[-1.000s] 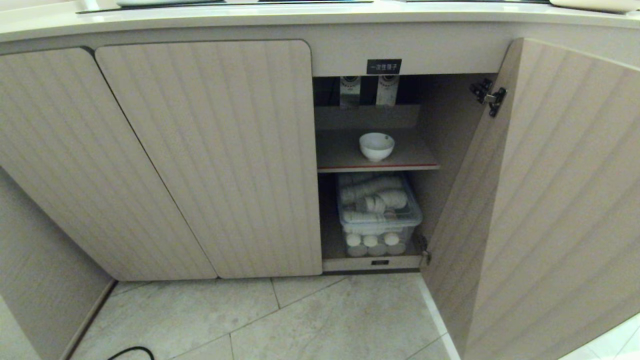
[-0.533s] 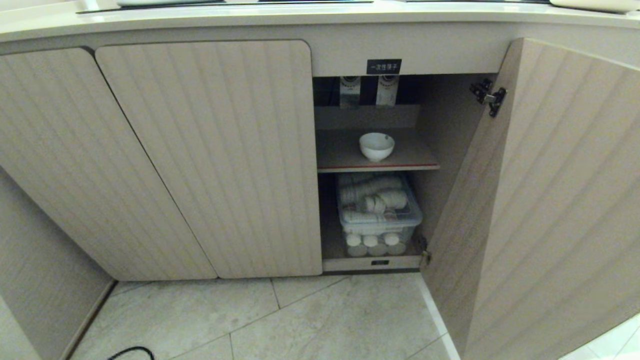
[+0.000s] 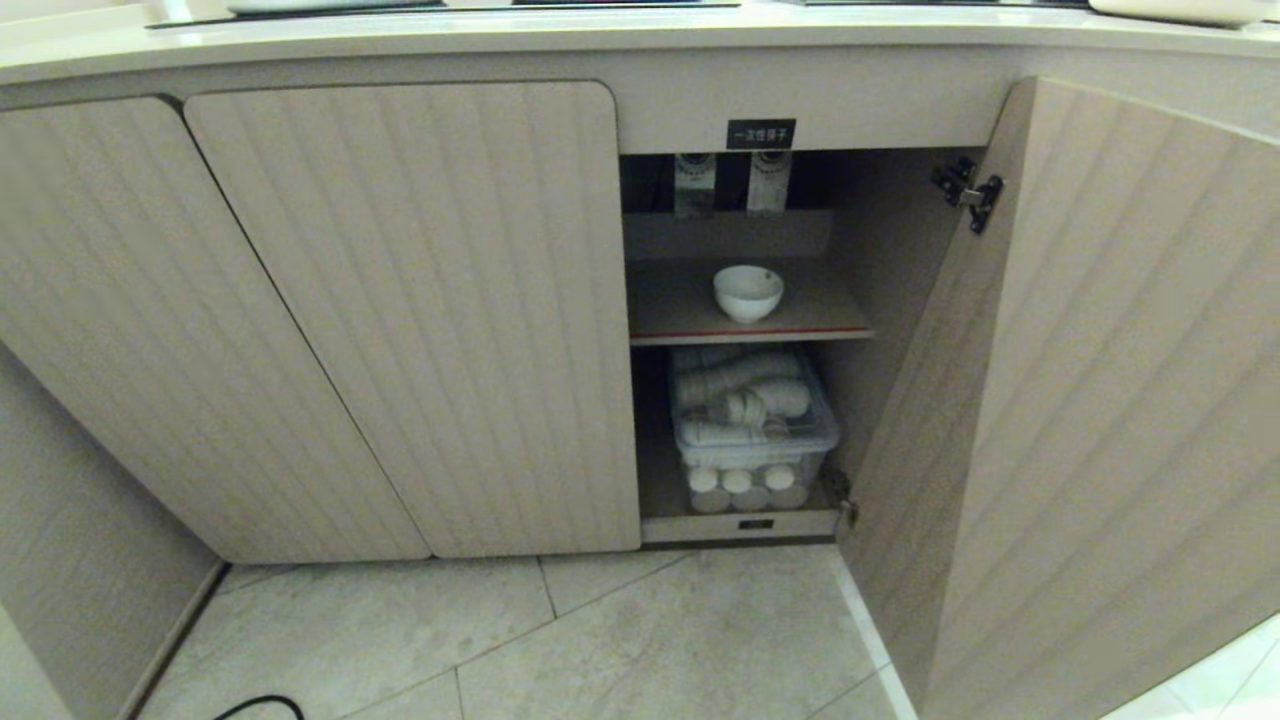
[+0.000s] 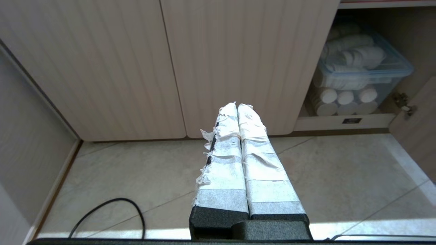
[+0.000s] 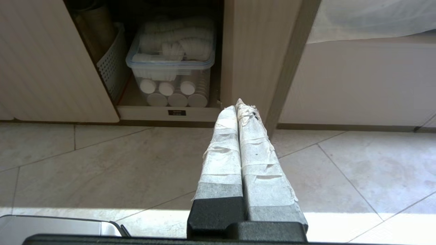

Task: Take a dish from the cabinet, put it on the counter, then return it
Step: Take the bowl from the cabinet

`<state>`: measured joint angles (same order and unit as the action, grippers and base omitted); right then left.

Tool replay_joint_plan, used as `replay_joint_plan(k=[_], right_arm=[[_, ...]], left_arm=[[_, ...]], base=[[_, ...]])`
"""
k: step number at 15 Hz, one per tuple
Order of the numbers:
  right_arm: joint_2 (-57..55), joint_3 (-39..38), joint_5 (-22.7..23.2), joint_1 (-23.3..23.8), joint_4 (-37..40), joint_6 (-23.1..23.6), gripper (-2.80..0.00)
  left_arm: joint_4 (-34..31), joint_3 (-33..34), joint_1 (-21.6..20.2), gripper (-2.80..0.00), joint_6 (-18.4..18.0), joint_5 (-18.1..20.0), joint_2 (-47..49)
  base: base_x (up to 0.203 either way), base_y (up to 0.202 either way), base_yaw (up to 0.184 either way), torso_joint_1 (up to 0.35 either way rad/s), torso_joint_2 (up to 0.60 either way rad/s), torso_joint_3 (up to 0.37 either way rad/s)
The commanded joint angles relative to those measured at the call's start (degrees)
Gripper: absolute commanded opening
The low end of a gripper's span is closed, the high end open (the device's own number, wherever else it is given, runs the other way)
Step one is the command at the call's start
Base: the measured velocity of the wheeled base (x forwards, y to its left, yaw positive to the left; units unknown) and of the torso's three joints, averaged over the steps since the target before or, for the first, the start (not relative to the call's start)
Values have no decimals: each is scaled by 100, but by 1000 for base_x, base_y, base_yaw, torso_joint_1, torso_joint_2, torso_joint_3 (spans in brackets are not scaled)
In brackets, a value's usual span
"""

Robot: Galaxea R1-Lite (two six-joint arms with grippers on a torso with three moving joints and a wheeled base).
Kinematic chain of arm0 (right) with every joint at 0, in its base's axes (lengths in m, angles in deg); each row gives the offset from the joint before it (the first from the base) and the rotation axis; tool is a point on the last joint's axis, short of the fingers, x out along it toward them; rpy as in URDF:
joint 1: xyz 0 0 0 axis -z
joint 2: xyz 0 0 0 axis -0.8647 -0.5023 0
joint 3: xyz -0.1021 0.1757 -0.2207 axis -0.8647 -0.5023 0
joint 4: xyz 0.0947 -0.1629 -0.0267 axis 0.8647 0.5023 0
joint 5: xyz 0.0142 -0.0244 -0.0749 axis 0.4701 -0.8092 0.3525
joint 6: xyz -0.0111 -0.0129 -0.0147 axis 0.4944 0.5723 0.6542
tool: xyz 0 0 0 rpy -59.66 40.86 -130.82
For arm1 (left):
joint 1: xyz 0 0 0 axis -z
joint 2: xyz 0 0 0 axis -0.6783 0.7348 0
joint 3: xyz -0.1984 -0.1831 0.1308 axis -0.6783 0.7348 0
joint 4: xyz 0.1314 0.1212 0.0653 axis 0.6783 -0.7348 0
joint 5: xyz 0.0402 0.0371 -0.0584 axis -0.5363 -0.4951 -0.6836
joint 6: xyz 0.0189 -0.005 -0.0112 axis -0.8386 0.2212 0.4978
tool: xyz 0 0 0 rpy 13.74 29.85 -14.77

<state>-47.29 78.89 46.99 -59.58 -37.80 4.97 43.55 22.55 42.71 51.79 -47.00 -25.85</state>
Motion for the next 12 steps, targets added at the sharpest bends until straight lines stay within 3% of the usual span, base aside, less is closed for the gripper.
replay_joint_plan(k=[1,12], right_arm=[[-7,-1,6,0,12,5,-280],[-7,-1,6,0,4,5,-280]], left_arm=[[2,-3,0,-280,1,0,0],[2,0,0,-280,1,0,0]], base=[[0,0,0,0,0,0],[0,173,-11,3,3,1]])
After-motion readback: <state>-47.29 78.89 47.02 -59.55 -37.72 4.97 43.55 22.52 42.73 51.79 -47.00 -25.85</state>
